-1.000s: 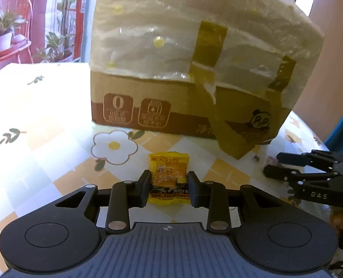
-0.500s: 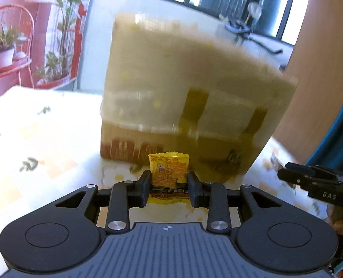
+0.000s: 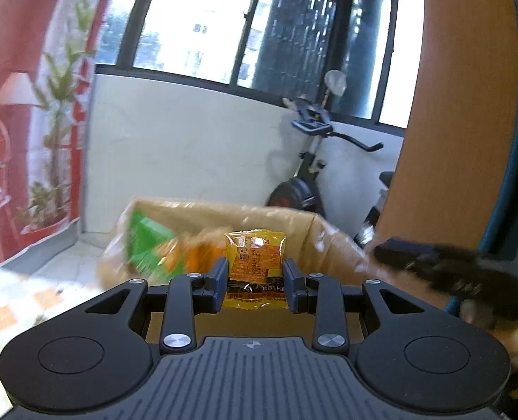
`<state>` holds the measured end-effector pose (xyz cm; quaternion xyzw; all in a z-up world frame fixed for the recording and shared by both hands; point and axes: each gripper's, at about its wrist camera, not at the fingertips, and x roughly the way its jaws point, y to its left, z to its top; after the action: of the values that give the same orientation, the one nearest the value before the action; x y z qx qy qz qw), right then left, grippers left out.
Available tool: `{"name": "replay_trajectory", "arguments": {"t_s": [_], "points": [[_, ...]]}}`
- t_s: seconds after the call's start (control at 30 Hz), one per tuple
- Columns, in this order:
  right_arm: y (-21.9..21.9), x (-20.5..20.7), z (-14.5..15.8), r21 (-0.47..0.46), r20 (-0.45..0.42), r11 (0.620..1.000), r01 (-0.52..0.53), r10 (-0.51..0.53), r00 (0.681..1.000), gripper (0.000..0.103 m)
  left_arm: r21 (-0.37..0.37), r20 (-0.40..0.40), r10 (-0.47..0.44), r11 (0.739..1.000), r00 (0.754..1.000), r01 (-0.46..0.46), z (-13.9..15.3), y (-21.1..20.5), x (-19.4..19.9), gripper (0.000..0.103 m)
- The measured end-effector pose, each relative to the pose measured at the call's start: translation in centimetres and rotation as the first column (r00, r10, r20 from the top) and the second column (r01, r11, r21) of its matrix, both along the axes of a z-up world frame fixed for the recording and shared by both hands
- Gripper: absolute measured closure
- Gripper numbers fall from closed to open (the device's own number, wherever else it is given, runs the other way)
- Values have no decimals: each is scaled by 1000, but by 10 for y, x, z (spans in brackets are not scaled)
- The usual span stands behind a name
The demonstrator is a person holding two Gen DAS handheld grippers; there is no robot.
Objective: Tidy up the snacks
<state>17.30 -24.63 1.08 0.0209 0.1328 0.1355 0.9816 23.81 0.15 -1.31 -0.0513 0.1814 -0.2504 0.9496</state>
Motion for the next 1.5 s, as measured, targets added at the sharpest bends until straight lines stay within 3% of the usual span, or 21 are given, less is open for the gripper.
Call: {"name": "replay_trajectory", "arguments": {"t_s": [0.17, 0.33, 0.4, 0.47, 0.57, 0.67, 0.77, 0.93, 1.03, 1.13, 1.27, 1.37, 1.5], "points": [[13, 54, -5, 15, -106, 999, 50, -48, 993, 55, 14, -60, -16, 1000, 998, 17, -1, -27, 45, 68], [22, 85, -19, -37, -191, 995, 96, -102, 976, 55, 87, -120, 2, 996, 993, 9, -13, -43, 74, 68], [29, 93, -22, -90, -226, 992, 89, -108, 968, 53, 79, -141, -33, 996, 990, 44, -16, -40, 81, 66], [35, 95, -25, -139, -240, 986, 96, -128, 962, 51, 81, -152, -28, 996, 988, 40, -17, -38, 81, 49], [36, 92, -26, -152, -249, 983, 104, -140, 958, 44, 89, -132, -25, 995, 991, 37, -15, -28, 66, 32], [37, 85, -22, -158, -233, 980, 119, -154, 960, 30, 113, -113, -9, 993, 994, 21, -7, -24, 60, 22], [38, 79, -15, -154, -221, 979, 131, -163, 961, 23, 121, -92, 8, 993, 996, 3, 1, -16, 51, 12], [43, 63, -3, -114, -214, 985, 133, -155, 964, 8, 126, -76, 51, 991, 996, -41, 11, 0, 35, 10], [48, 53, 2, -98, -206, 984, 150, -168, 964, 1, 86, -63, 66, 994, 996, -60, 17, 15, 22, 9], [53, 39, 9, -58, -180, 982, 179, -187, 966, 0, 71, -45, 96, 993, 994, -93, 24, 27, 9, 5], [55, 26, 15, -3, -208, 974, 228, -223, 952, 0, 93, 0, 147, 985, 989, -146, 34, 37, -13, 5], [60, 14, 18, 3, -222, 966, 259, -252, 942, 0, 92, 42, 153, 983, 987, -157, 38, 43, -33, 5], [70, -10, 21, -10, -207, 965, 260, -257, 944, 0, 129, 30, 189, 973, 981, -192, 40, 41, -50, 6]]}}
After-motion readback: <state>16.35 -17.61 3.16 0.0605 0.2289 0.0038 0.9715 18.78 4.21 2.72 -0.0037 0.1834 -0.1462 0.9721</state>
